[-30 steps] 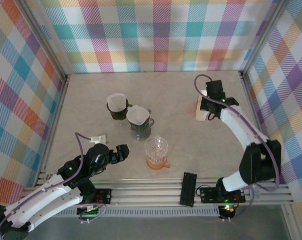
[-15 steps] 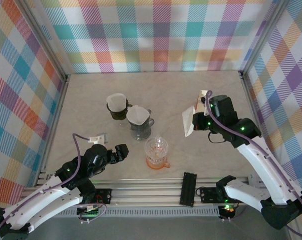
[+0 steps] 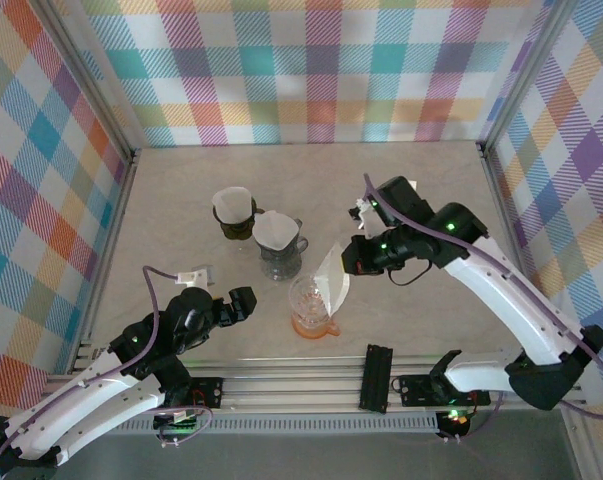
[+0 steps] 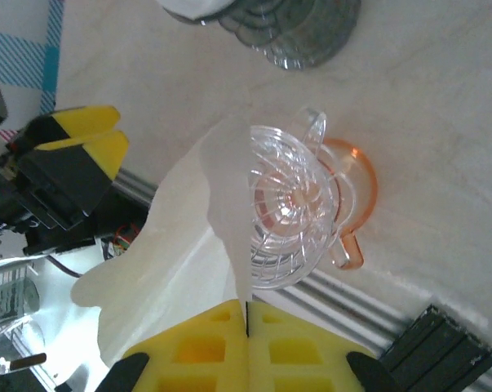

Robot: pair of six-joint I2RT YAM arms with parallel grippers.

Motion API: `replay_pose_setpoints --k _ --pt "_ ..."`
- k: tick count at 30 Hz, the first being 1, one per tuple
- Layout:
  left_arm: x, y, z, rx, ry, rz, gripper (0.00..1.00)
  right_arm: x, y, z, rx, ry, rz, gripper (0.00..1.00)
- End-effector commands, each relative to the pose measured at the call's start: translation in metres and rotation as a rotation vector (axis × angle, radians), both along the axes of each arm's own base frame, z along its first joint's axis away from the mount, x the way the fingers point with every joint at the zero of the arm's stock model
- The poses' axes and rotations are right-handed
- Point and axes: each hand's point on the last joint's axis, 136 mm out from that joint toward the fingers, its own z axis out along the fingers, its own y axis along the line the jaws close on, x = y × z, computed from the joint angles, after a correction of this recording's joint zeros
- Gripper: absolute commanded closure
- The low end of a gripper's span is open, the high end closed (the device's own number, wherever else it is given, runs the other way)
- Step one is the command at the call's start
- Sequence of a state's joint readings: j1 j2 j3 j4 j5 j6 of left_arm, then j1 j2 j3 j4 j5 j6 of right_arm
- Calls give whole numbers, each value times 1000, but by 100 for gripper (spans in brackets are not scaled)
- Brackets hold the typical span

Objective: Place the coffee filter in the dripper

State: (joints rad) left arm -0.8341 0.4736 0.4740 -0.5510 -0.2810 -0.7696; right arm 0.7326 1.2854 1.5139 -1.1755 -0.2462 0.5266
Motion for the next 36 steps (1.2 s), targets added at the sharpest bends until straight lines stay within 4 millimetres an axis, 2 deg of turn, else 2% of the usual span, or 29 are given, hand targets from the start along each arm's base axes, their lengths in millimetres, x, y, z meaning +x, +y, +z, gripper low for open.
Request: replay_pose_setpoints --k 1,11,20,23,25,29,36 --pt "0 3 13 -7 -24 3 0 -11 0 -7 -32 105 -17 100" --pt "0 -1 27 -20 -54 -30 0 2 3 -29 -185 172 -49 100" --pt "1 -28 44 -86 -67 -128 0 16 14 -50 -315 168 -30 99" --pt "2 -41 52 -120 -71 -168 0 18 19 -56 -338 164 -22 94" --pt "3 -50 57 -147 -76 -197 0 18 23 -59 -341 158 -18 86" --pt "6 -63 62 -175 -70 -231 0 21 30 -51 -308 109 -19 75" --pt "5 -81 70 -226 -61 -293 0 12 35 -48 -294 11 -3 64"
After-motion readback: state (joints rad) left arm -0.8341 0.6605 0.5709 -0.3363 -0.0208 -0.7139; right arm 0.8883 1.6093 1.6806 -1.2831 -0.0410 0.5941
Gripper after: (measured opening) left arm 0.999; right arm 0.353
